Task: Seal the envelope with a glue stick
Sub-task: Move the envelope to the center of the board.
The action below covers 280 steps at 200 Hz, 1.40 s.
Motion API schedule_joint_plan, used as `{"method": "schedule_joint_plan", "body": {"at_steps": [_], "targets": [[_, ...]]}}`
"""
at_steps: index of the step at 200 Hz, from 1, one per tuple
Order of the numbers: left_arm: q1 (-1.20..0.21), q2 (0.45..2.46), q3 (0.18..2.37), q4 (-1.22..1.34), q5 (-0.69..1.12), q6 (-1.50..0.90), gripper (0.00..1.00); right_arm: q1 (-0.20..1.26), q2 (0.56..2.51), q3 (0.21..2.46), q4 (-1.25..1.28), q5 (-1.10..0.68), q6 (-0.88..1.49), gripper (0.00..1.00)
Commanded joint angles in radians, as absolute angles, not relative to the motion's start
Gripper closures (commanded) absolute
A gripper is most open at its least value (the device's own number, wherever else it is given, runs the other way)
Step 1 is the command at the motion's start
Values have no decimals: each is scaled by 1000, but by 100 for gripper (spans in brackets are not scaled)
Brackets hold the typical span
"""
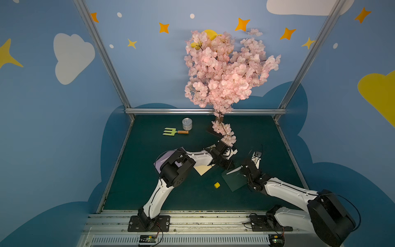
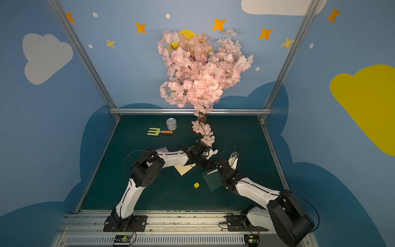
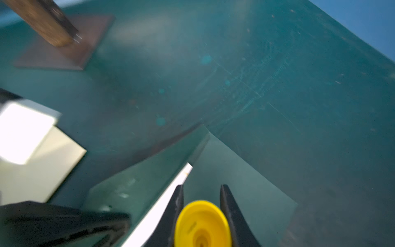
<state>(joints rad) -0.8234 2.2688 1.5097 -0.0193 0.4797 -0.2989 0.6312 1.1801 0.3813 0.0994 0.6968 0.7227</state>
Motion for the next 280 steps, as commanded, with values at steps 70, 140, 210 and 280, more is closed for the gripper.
{"method": "schedule_joint_plan", "body": {"at_steps": [70, 140, 210, 280], "targets": [[-854, 2181, 1469, -95, 468, -293, 98, 614, 971, 115, 773, 159, 334, 100], [-847, 2163, 1449, -111, 422, -277, 98, 622, 793, -3, 747, 26, 130, 100], [-802, 2158, 1419, -103, 422, -273, 98, 656, 1003, 23, 893, 234, 123, 100], [-773, 2174, 1443, -105, 459, -256, 98, 752, 1588, 98, 1408, 421, 133, 100]]}}
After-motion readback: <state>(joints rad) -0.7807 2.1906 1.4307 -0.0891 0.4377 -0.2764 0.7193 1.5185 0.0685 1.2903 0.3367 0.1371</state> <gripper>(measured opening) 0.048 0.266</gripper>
